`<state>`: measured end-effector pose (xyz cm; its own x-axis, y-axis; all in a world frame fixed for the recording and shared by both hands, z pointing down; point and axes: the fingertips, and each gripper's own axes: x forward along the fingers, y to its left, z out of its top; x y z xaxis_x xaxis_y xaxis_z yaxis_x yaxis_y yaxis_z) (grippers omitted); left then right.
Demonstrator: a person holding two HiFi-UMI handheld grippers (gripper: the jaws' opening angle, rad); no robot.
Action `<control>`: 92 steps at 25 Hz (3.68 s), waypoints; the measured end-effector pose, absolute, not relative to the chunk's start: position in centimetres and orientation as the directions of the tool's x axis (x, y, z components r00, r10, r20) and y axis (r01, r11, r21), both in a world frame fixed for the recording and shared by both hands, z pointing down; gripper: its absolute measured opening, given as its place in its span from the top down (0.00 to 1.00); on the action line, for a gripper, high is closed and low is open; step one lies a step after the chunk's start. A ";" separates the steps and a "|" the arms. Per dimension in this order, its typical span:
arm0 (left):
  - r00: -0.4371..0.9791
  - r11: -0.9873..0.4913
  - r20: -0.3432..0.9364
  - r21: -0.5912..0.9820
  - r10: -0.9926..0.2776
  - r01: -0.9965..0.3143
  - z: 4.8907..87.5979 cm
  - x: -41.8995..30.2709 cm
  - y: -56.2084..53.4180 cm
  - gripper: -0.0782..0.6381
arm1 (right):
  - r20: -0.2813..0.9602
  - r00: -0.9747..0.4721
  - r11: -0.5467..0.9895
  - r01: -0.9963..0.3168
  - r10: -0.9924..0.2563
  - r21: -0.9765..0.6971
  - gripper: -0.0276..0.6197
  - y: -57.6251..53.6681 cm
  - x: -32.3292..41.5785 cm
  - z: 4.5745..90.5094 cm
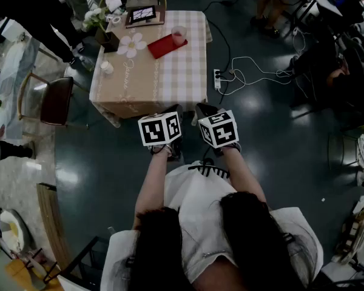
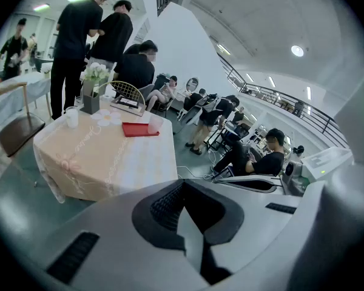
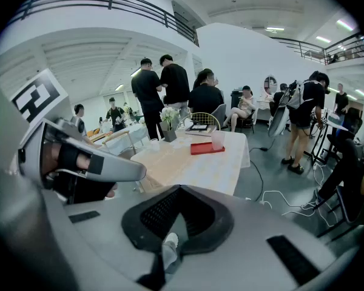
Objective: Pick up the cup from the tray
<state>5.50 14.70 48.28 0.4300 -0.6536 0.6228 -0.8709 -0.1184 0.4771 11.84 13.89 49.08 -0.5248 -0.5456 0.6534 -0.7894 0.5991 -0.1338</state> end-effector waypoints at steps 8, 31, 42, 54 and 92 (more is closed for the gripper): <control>0.437 -0.125 0.634 0.474 -0.638 -0.871 48.6 4.6 12.6 0.88 | 0.642 -0.519 0.562 -0.811 -0.565 -0.162 0.94 11.3 11.4 49.0; 0.470 -0.175 0.667 0.462 -0.579 -0.870 49.3 0.5 3.0 0.88 | 0.624 -0.524 0.525 -0.826 -0.580 -0.205 0.79 2.0 6.7 48.4; 0.508 -0.213 0.671 0.475 -0.540 -0.854 50.2 -3.5 -0.8 0.88 | 0.634 -0.481 0.483 -0.856 -0.606 -0.187 0.63 -2.1 3.3 48.7; 0.538 -0.238 0.656 0.494 -0.529 -0.836 50.3 -5.2 -2.2 0.88 | 0.615 -0.428 0.459 -0.880 -0.662 -0.119 0.51 -4.3 2.5 47.7; 0.457 -0.103 0.722 0.477 -0.520 -0.873 53.4 -6.9 -17.7 0.88 | 0.762 -0.419 0.571 -0.817 -0.495 -0.079 0.35 -25.2 2.1 55.5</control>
<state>-6.88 -17.73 53.36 0.4565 -0.5196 0.7222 -0.8726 -0.1030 0.4775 2.12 -25.19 55.53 -0.4188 -0.4945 0.7616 -0.8174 0.5707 -0.0790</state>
